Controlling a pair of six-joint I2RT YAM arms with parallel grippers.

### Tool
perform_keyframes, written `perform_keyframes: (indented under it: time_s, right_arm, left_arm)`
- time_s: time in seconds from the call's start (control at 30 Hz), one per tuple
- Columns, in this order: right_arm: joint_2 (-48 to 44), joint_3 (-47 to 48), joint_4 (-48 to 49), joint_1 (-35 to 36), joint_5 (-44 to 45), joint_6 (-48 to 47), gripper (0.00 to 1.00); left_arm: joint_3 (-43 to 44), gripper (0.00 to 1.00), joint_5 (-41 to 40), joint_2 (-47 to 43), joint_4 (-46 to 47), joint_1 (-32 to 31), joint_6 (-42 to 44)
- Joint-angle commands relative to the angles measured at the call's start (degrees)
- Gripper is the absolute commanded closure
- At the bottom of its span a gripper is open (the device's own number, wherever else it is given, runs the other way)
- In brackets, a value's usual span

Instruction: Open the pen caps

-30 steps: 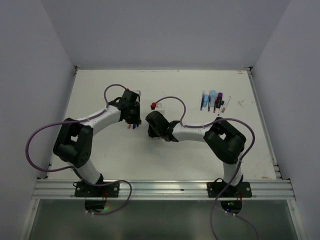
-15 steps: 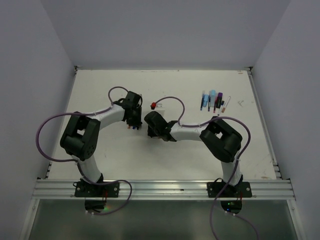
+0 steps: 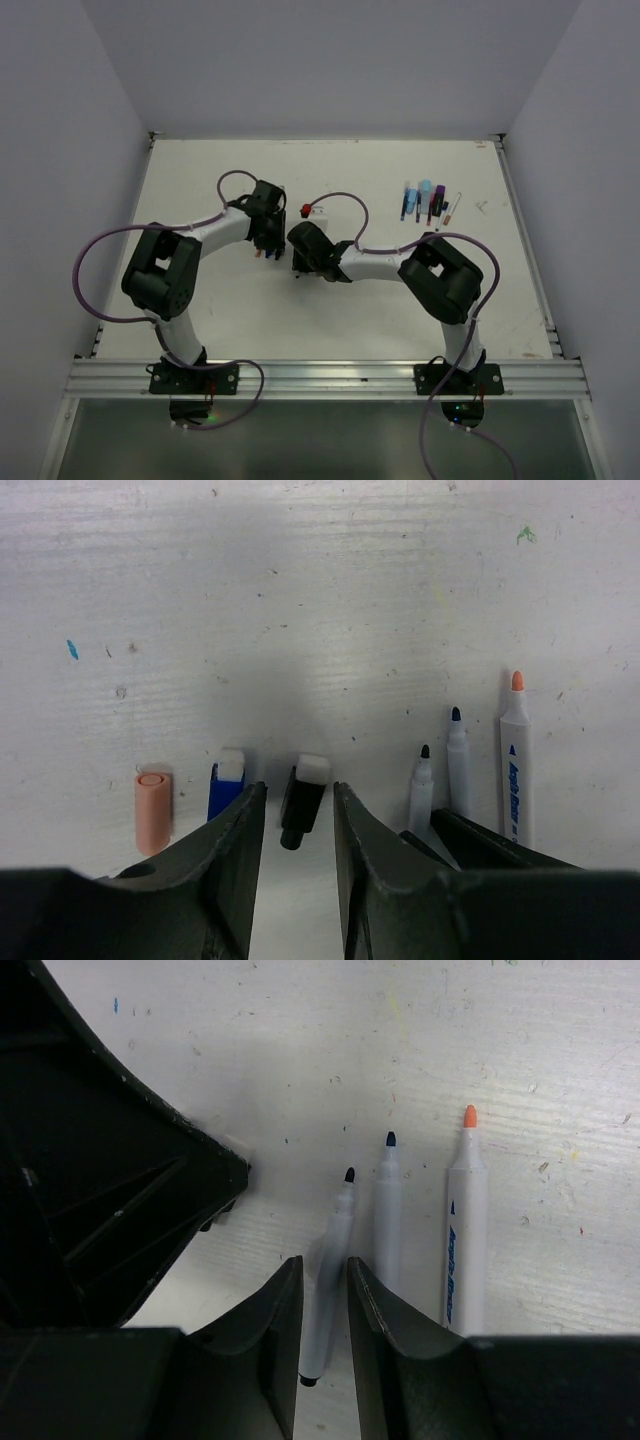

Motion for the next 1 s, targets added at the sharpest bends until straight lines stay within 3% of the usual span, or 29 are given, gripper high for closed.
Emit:
perform_keyframes:
  time_s: [0.0, 0.23, 0.43, 0.5, 0.67, 0.77, 0.97]
  right_arm:
    - [-1.8, 1.6, 1.5, 0.2, 2.9, 0.0, 0.72]
    - [-8.7, 0.9, 0.4, 0.3, 4.9, -2.6, 0.7]
    - [-16.8, -0.8, -4.2, -1.3, 12.5, -8.7, 0.52]
    - [-18.2, -0.2, -5.8, -2.9, 14.2, -11.7, 0.47]
    - [-19.7, 0.1, -11.6, -15.8, 8.9, -13.8, 0.41]
    - [-17.9, 1.1, -13.2, -23.8, 5.7, -15.9, 0.41]
    - [-10.5, 7.1, -16.0, -36.1, -3.6, -18.8, 0.45]
  left_arm:
    - [2.5, 0.63, -1.1, -1.9, 0.4, -0.3, 0.2]
    - [3.0, 0.6, -0.6, -1.9, -0.6, -0.3, 0.2]
    - [5.1, 0.53, -0.3, -8.2, -2.9, -0.3, -0.5]
    - [6.1, 0.45, -1.9, -12.1, -3.8, -0.3, -0.5]
    - [6.1, 0.15, -8.0, -21.7, -4.4, 0.1, 0.1]
    - [4.1, 0.05, -10.5, -26.8, -3.3, 0.9, 1.0]
    - [-2.8, 0.0, -11.4, -35.1, -0.4, 6.9, 3.1]
